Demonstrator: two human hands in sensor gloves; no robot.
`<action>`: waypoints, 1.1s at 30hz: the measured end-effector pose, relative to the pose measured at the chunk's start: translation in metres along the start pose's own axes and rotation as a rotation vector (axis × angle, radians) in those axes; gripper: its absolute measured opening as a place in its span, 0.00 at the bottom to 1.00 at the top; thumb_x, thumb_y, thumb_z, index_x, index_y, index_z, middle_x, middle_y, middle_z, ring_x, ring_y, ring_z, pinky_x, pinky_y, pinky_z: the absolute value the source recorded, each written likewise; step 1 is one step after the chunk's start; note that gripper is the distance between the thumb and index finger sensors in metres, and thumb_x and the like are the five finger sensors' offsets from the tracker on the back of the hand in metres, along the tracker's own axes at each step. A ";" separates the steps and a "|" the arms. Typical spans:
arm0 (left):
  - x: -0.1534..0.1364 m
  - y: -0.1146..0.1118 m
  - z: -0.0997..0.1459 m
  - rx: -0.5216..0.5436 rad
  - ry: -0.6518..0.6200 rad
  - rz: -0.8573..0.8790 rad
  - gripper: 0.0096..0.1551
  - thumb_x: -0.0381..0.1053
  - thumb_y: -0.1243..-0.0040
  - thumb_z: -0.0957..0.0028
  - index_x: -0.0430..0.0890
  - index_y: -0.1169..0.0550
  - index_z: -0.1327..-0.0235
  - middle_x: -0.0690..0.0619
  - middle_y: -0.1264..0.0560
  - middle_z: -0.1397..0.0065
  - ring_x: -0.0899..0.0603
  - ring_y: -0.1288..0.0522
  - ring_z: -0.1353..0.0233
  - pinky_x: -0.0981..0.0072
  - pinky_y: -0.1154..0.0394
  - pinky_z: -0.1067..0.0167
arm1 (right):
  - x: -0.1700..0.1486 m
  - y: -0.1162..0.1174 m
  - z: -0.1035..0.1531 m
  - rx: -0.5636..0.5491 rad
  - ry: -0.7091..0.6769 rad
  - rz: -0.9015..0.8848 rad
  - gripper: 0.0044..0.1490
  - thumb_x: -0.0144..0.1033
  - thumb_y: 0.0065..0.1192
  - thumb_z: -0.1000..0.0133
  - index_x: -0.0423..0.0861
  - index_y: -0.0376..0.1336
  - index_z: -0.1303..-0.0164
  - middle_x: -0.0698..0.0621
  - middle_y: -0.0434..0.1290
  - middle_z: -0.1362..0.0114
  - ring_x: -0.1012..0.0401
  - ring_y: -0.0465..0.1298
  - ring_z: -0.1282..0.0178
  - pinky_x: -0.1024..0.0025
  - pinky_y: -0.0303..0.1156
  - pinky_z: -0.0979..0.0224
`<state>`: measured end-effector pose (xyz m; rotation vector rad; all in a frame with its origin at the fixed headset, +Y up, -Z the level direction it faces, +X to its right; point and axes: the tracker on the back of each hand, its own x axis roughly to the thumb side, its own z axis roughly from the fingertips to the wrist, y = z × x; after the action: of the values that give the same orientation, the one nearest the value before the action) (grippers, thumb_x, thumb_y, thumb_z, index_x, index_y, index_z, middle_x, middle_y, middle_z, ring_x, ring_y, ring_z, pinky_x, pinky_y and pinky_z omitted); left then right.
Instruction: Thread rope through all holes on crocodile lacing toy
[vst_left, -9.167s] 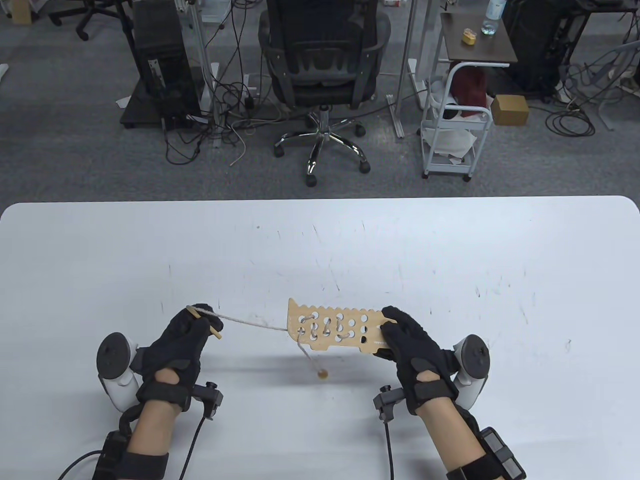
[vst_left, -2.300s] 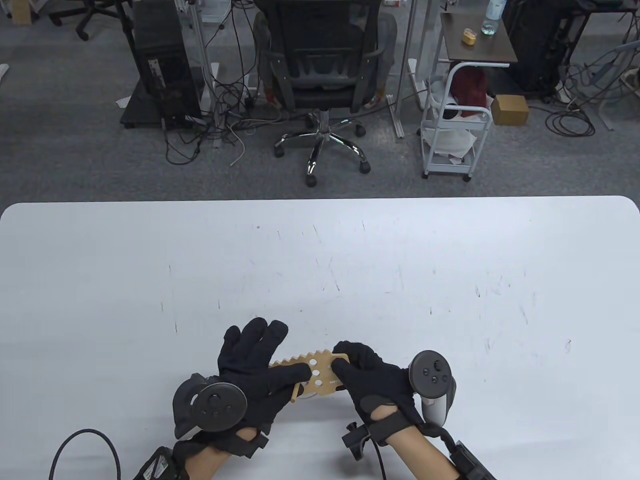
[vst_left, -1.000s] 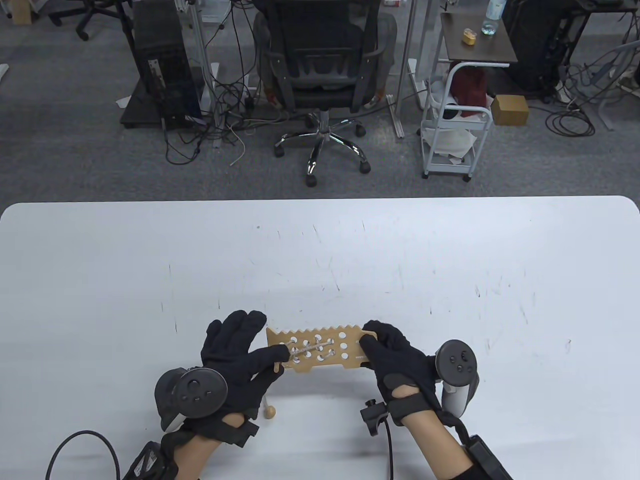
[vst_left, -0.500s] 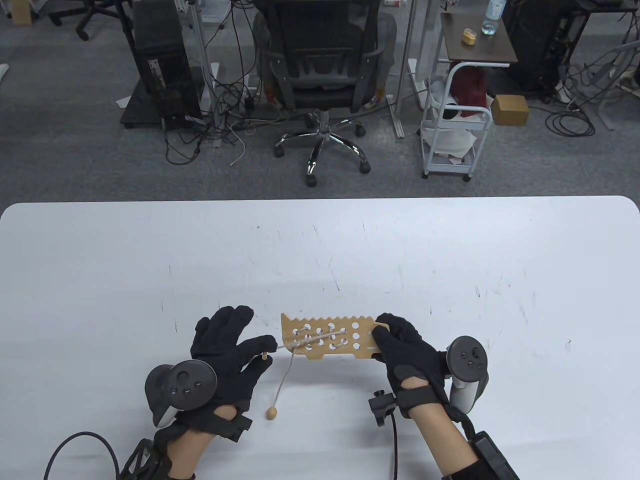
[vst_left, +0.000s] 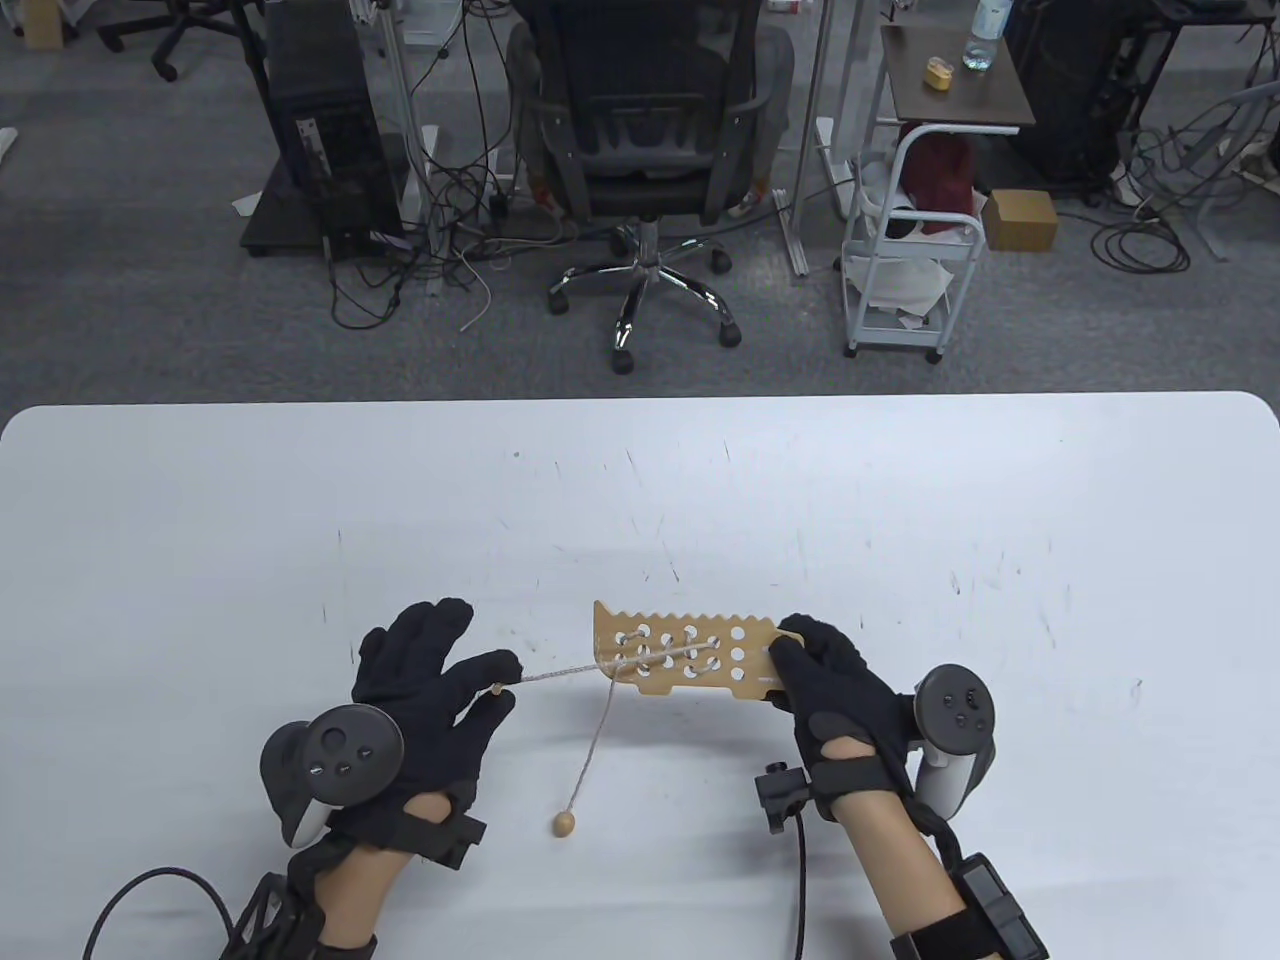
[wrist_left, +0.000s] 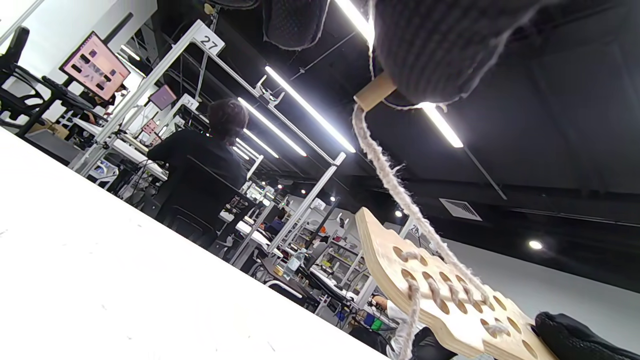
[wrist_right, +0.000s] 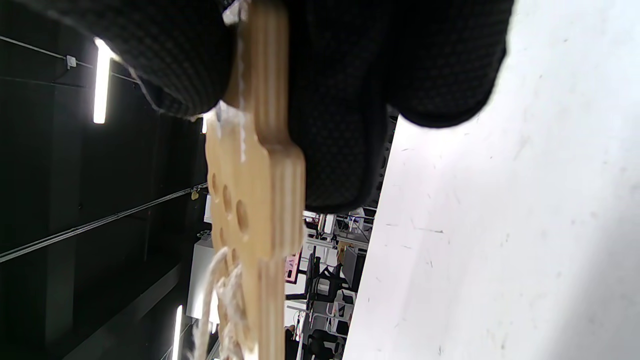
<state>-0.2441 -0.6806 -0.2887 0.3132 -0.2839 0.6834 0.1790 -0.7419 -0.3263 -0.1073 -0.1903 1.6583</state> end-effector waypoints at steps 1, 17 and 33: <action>-0.001 0.001 0.000 0.002 0.003 0.000 0.25 0.58 0.33 0.55 0.71 0.21 0.43 0.51 0.42 0.16 0.37 0.51 0.15 0.33 0.61 0.23 | 0.000 -0.001 -0.001 -0.006 0.002 0.000 0.31 0.44 0.70 0.48 0.42 0.66 0.39 0.49 0.83 0.46 0.56 0.89 0.56 0.59 0.79 0.47; -0.026 0.012 -0.004 0.028 0.094 0.017 0.25 0.58 0.33 0.55 0.71 0.21 0.42 0.51 0.41 0.16 0.36 0.51 0.15 0.33 0.61 0.23 | -0.012 -0.020 -0.013 -0.079 0.063 -0.013 0.31 0.44 0.69 0.47 0.42 0.66 0.39 0.49 0.83 0.46 0.56 0.89 0.55 0.59 0.79 0.47; -0.028 0.006 -0.005 -0.004 0.094 0.049 0.25 0.57 0.34 0.54 0.67 0.22 0.41 0.53 0.27 0.23 0.38 0.39 0.18 0.36 0.50 0.23 | -0.007 -0.015 -0.011 -0.068 0.033 0.018 0.30 0.44 0.70 0.47 0.42 0.66 0.39 0.49 0.84 0.47 0.56 0.89 0.56 0.59 0.79 0.48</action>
<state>-0.2677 -0.6899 -0.3023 0.2701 -0.2039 0.7435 0.1960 -0.7473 -0.3344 -0.1882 -0.2220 1.6677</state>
